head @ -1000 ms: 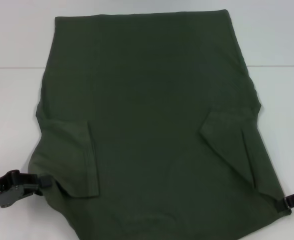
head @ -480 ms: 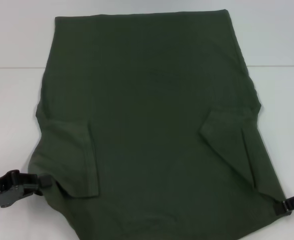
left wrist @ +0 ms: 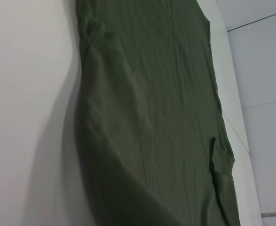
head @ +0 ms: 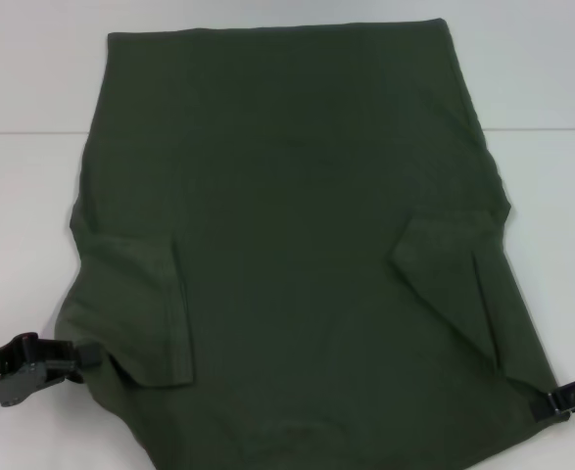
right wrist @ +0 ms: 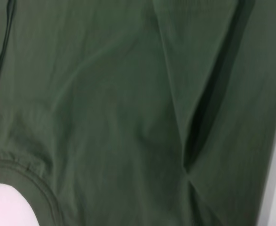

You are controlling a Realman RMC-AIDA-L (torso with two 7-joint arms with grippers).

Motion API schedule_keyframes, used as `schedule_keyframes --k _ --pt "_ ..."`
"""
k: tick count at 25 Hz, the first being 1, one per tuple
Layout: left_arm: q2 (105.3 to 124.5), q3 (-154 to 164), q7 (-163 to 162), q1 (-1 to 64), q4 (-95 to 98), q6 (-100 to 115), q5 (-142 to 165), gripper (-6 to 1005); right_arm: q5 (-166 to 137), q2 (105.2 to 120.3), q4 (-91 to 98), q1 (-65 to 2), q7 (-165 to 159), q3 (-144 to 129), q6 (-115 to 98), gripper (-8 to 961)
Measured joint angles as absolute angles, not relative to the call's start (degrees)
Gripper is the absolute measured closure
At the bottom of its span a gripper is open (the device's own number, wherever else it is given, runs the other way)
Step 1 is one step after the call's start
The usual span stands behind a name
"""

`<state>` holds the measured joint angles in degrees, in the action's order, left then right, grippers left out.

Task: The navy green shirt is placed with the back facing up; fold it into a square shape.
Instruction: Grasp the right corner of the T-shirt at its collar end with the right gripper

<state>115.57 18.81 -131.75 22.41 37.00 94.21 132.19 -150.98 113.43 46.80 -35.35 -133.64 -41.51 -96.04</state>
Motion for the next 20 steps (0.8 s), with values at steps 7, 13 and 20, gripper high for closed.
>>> schedule_keyframes --k 7,13,20 --pt "115.57 18.74 -131.75 22.41 37.00 94.14 132.19 955 -151.35 113.42 46.74 -35.32 -133.80 -41.02 -95.85 135" --pt "115.57 18.71 -131.75 22.41 37.00 94.12 132.19 955 -151.37 113.56 46.08 -35.54 -133.83 -41.57 -95.12 136" --pt "115.57 18.57 -131.72 22.35 37.00 94.12 132.19 955 -151.19 113.62 44.64 -35.87 -133.90 -42.03 -94.73 137"
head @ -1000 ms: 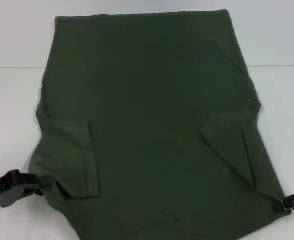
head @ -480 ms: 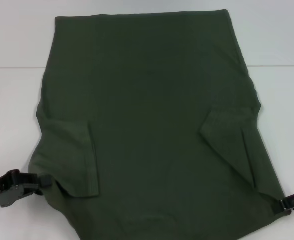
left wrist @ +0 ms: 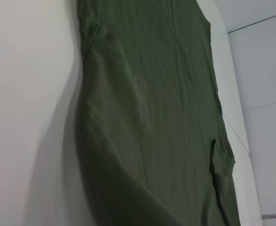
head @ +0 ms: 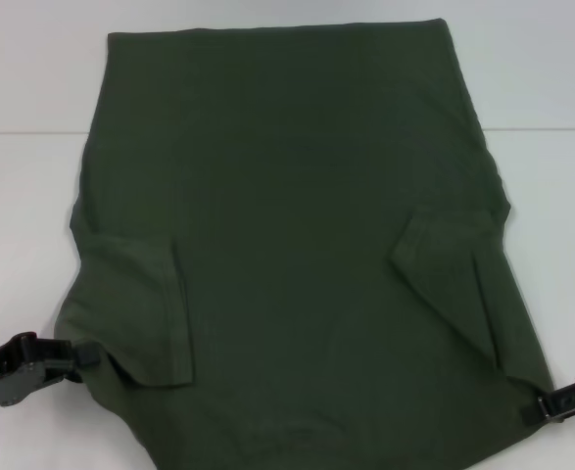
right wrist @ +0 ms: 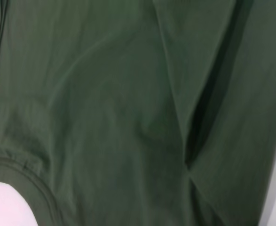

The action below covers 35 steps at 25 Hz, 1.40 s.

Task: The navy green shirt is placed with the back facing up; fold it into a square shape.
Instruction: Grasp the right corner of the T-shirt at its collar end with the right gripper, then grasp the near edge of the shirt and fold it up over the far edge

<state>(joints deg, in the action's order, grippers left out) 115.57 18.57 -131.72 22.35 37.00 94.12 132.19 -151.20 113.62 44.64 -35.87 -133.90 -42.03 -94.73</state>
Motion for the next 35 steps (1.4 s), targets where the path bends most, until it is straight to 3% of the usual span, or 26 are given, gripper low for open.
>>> schedule_keyframes --k 8,24,30,35 --pt "115.57 18.54 -131.66 22.41 36.91 94.13 132.19 955 -150.41 114.48 44.44 -36.78 -133.14 -41.65 -95.17 135" --pt "115.57 18.54 -131.59 22.43 36.82 94.21 132.17 955 -148.85 114.64 42.53 -38.02 -132.58 -42.05 -95.34 157" --pt "115.57 18.48 -131.47 22.41 36.83 94.41 132.12 955 -148.56 114.25 42.95 -37.52 -132.97 -41.53 -95.41 334" --pt "115.57 18.45 -131.38 22.41 36.83 94.51 132.10 955 -148.51 114.14 42.67 -37.40 -132.94 -41.48 -95.03 570"
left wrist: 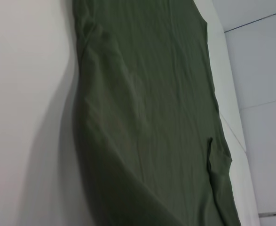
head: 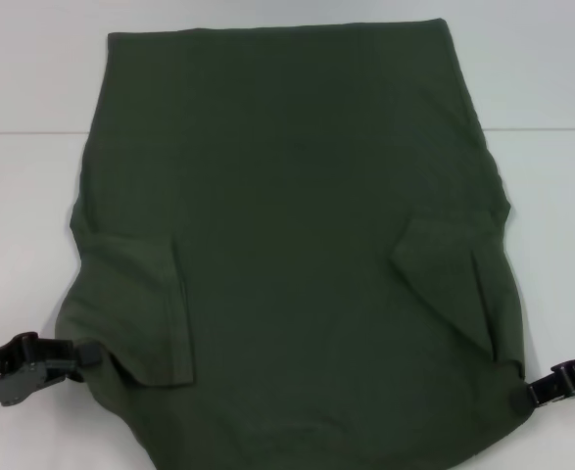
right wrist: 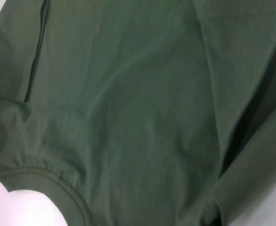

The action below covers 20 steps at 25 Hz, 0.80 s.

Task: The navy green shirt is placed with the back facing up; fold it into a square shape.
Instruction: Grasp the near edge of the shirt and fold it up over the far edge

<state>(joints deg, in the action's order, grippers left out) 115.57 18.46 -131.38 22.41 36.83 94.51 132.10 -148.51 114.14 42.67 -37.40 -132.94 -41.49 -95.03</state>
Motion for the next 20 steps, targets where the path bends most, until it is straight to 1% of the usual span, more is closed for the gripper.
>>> schedule_keyframes --k 3,10,14,20 --pt "115.57 18.45 -131.28 22.40 36.83 94.63 132.09 956 -148.51 114.14 42.66 -37.32 -132.78 -41.35 -94.97 811" --pt "115.25 19.04 -128.85 22.05 36.92 97.49 132.56 954 -148.51 114.04 42.72 -36.89 -132.28 -39.90 -95.54 861" --pt "114.89 20.56 -127.76 21.04 38.51 102.14 133.32 953 -148.51 113.58 42.95 -36.42 -131.41 -39.64 -98.63 890" --pt "114.53 23.05 -127.51 18.29 40.23 106.41 133.79 951 -148.38 112.81 43.06 -34.97 -130.36 -37.93 -103.53 891"
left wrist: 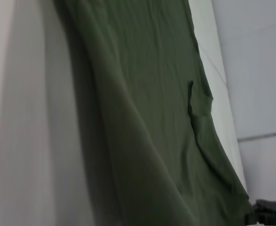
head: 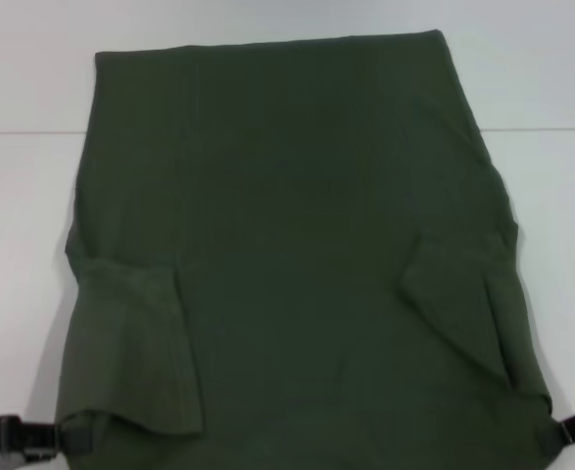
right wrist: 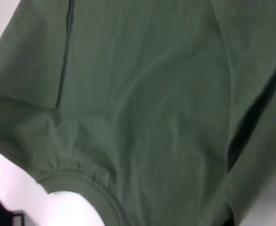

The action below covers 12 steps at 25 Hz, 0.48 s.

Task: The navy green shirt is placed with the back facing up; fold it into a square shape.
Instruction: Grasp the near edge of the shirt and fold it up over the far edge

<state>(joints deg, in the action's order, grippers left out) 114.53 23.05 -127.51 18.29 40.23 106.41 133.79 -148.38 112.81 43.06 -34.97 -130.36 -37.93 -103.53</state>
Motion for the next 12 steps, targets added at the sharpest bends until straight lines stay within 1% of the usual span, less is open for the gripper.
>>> schedule_keyframes --k 4,9,12 --pt "114.38 23.42 -126.79 16.65 41.43 109.93 134.84 949 -148.33 112.74 43.42 -33.25 -129.55 -36.93 -107.43 891" --pt "114.22 23.37 -125.98 14.98 42.28 112.95 134.94 947 -147.85 113.37 46.10 -30.52 -127.76 -34.43 -111.71 890" --pt "113.77 22.68 -126.01 16.64 41.49 113.02 133.57 946 -144.93 112.95 46.18 -30.43 -127.52 -32.34 -111.49 889"
